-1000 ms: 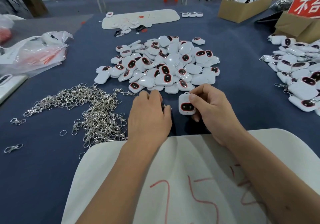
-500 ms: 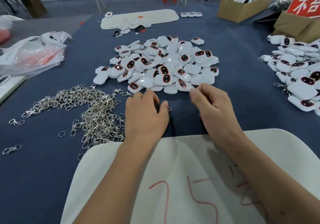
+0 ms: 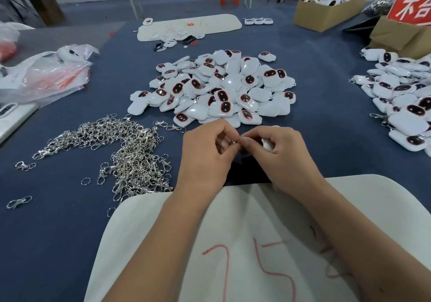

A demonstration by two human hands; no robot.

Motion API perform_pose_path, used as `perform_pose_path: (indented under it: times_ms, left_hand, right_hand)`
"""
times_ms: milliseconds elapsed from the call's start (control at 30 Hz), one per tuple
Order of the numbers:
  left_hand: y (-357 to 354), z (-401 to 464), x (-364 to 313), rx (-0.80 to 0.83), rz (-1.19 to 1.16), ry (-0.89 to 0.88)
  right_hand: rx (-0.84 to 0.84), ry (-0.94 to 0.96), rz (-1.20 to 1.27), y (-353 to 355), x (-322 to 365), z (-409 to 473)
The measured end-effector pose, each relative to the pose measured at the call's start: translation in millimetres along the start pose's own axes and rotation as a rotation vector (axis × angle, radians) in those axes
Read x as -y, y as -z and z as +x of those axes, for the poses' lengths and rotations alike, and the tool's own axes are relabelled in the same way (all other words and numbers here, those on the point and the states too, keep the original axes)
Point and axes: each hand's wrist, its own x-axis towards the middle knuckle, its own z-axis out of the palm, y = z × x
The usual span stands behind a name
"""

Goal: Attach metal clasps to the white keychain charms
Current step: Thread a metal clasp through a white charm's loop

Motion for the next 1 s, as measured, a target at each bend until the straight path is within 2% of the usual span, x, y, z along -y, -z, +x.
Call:
perform_pose_path:
  times_ms: [167,400,500,567,667,1000]
  left_hand:
    - [1.5,1.5,1.8,0.016,-0.151,0.043]
    - [6.4,8.8,5.3,-0.068,-0.383,0.107]
    - [4.2,4.8,3.1,0.094,-0.423,0.11]
    - [0.4,1.6,2.0,0.171,-0.356,0.06]
    - [-1.8,2.2,4.8,0.089,-0.311,0.052]
    - [-1.0,6.4,6.2,-0.069,-0.579,0.215]
  right_hand:
    - [-0.085,-0.014,0.06,0.9,-3.1,1.9]
    - [-0.137,-0.057,0.139,1.2,-4.8,3.5]
    - [-0.097,-0.018,0.182,2.1,-2.1,2.2]
    - [-0.076,0.0,0.189,1.5,-1.6,1.2]
    - [-0.073,0.003,0.176,0.8,-1.6,0.9]
    - [-0.082,0.004,0.091,-1.0,-1.2,0.8]
